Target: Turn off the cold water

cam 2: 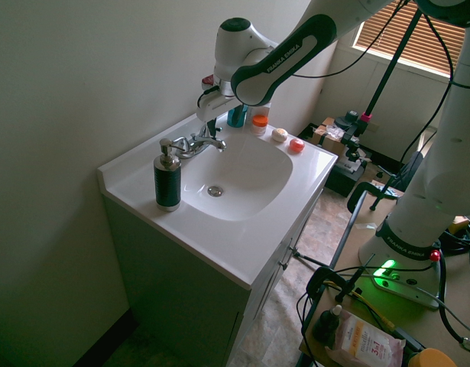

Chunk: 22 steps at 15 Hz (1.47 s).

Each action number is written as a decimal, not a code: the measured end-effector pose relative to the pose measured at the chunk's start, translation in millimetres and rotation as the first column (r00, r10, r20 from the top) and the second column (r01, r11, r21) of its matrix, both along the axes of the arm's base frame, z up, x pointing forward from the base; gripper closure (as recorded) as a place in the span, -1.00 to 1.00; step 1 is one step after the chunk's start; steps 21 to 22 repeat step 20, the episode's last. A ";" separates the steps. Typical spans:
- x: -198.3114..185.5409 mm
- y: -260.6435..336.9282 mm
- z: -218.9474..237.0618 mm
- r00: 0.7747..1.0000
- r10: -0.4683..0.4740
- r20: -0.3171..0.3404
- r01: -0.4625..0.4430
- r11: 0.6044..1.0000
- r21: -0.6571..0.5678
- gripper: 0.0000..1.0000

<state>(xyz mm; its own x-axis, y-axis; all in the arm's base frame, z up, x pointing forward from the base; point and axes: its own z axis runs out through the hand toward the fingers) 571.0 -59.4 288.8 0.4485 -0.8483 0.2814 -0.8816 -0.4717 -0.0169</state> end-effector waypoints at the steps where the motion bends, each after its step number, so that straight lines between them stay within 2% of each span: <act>1: -0.4 -4.4 -2.3 1.000 -0.005 -0.002 0.005 1.000 -0.004 -1.00; 5: 4.0 -22.3 -8.5 1.000 -0.007 0.012 0.008 0.999 -0.041 -1.00; 9: 26.4 -47.6 -12.1 0.999 -0.028 0.035 0.031 0.997 -0.076 -1.00; 14: 29.3 -46.3 -15.5 1.000 -0.029 0.009 0.030 0.998 -0.047 -1.00; 16: 7.8 -31.1 -1.0 1.000 -0.019 0.005 0.019 1.000 0.012 -1.00; 20: -64.7 3.3 26.3 0.997 0.030 -0.076 -0.016 0.985 0.172 -1.00; 22: -64.7 3.3 26.3 0.997 0.030 -0.076 -0.016 0.985 0.172 -1.00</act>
